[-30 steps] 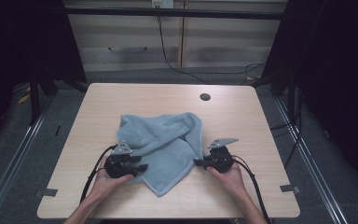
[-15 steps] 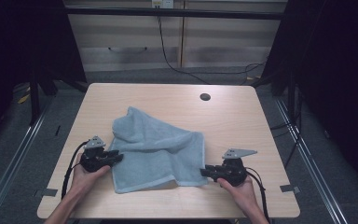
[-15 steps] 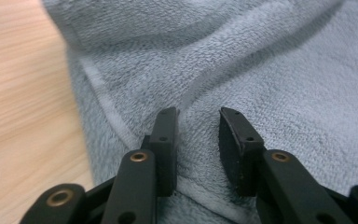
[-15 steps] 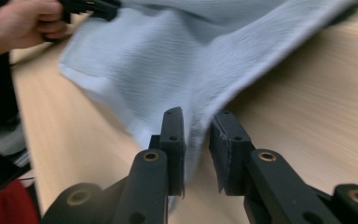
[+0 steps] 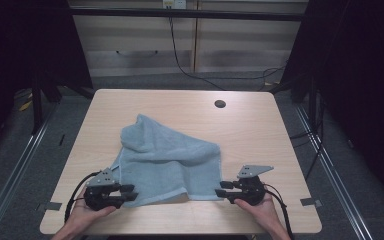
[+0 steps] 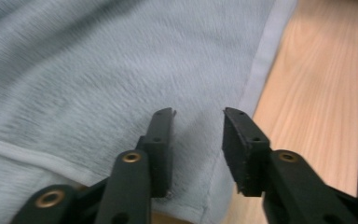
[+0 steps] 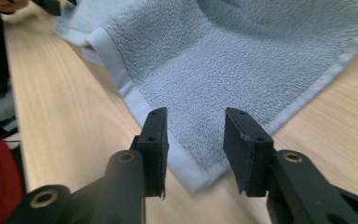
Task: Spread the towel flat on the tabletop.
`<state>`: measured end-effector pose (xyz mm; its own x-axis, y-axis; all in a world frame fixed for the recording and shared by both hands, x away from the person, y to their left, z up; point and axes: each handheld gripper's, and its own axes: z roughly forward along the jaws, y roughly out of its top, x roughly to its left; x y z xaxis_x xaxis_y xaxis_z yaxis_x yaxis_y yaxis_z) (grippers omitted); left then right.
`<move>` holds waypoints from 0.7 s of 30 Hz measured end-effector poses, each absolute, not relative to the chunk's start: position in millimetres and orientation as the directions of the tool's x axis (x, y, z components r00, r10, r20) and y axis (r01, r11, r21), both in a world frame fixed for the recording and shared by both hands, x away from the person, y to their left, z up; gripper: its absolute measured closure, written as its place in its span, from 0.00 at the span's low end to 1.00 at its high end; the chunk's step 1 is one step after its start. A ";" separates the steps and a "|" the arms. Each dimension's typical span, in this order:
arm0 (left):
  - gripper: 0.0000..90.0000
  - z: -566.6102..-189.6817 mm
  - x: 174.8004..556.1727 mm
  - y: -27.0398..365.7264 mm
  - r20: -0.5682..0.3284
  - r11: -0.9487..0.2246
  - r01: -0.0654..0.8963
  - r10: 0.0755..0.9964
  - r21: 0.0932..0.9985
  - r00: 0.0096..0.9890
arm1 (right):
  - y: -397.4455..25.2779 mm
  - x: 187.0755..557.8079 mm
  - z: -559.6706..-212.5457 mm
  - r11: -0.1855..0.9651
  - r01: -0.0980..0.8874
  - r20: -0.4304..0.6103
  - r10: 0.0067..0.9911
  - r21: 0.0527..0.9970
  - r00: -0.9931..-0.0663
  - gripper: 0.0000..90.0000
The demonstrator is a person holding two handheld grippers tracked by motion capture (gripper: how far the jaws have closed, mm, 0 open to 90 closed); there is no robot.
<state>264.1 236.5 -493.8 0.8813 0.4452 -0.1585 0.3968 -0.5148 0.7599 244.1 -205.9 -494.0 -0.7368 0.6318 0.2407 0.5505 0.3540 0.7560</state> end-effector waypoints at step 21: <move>0.90 -504.5 249.5 245.8 -0.120 -0.526 0.395 0.480 0.753 0.869 | -193.0 226.0 -504.9 0.493 0.450 0.060 0.622 0.744 -0.781 0.78</move>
<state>249.5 245.8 -504.5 0.8690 0.4800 -0.1202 0.3949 -0.5265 0.7529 226.0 -193.0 -504.9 -0.7809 0.6217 0.0603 0.4501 0.4932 0.7444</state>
